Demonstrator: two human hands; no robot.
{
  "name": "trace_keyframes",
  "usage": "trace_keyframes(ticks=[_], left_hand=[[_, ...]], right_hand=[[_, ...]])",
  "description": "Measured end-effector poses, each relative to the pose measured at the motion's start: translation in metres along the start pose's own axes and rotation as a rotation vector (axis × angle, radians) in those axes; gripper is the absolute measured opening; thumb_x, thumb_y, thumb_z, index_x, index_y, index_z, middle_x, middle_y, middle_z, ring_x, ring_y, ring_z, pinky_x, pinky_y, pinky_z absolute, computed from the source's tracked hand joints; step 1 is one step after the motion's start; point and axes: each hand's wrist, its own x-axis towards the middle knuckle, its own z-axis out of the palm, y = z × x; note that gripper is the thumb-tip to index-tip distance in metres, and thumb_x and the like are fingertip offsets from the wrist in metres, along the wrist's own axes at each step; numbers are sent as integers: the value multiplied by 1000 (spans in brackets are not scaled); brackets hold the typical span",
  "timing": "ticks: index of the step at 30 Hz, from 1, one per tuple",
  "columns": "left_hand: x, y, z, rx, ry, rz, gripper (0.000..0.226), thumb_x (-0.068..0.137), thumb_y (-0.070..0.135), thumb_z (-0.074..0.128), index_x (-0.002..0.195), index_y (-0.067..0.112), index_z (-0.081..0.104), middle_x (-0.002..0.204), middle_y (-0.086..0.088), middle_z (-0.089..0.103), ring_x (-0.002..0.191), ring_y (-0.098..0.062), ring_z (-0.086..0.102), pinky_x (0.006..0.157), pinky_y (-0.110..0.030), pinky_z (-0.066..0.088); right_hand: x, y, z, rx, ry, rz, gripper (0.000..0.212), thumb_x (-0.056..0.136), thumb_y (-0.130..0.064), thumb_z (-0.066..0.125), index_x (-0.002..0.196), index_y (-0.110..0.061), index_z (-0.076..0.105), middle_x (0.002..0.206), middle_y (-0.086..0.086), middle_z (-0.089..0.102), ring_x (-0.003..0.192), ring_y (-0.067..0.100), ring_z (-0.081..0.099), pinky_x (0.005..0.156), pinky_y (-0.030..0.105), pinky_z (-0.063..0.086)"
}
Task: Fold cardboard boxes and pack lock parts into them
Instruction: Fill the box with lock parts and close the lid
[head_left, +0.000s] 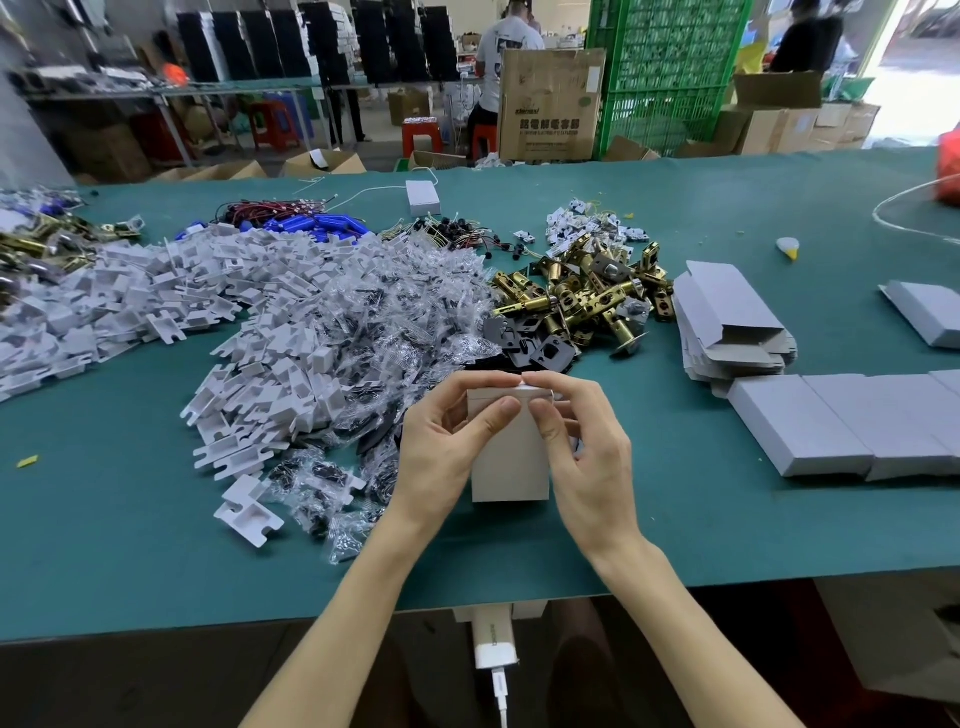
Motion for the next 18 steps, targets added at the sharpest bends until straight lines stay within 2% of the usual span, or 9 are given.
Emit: trace_keyframes(ticks=[3, 7, 15, 18], left_hand=[[0, 0, 0, 16, -6, 0, 22, 92, 11, 74, 113, 8, 72, 109, -9, 77, 101, -21, 74, 81, -29, 60], [-1, -1, 1, 4, 1, 14, 19, 94, 5, 72, 113, 6, 71, 108, -8, 78, 100, -20, 74, 80, -27, 59], [-1, -5, 2, -2, 17, 44, 18, 95, 1, 70, 113, 2, 72, 110, -11, 78, 107, -26, 74, 87, -28, 59], [-2, -5, 4, -3, 20, 96, 18, 93, 0, 70, 111, 1, 72, 110, -12, 77, 109, -27, 73, 93, -30, 57]], right_hand=[[0, -1, 0, 5, 4, 3, 20, 106, -29, 55, 124, -36, 61, 119, -10, 63, 106, 13, 64, 85, 19, 51], [-1, -1, 0, 8, 3, 0, 19, 106, -27, 56, 123, -33, 62, 119, -9, 64, 106, 12, 64, 85, 19, 51], [7, -2, -8, -36, -69, -24, 17, 105, -28, 56, 120, -26, 65, 115, -9, 62, 104, 10, 65, 82, 15, 50], [3, 1, -7, -46, -49, -93, 17, 105, -20, 58, 120, -24, 65, 115, -5, 62, 107, 14, 64, 84, 17, 50]])
